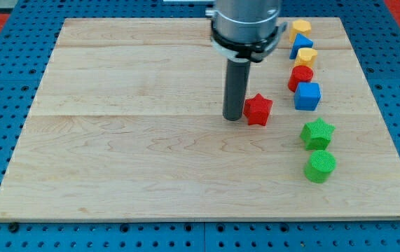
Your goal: Place the red star at the bottom of the blue cube
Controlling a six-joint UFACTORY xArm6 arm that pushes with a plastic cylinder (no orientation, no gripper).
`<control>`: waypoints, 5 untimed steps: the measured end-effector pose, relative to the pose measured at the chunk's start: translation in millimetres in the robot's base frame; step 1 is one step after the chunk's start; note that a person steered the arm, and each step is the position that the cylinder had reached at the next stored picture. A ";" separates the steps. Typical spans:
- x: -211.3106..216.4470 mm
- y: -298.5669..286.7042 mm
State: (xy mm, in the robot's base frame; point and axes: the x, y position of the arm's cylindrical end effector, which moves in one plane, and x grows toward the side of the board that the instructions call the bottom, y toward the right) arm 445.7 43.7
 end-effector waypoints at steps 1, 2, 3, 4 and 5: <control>0.0 26.0; -10.5 4.3; -26.7 19.4; -8.6 78.3; -3.2 76.1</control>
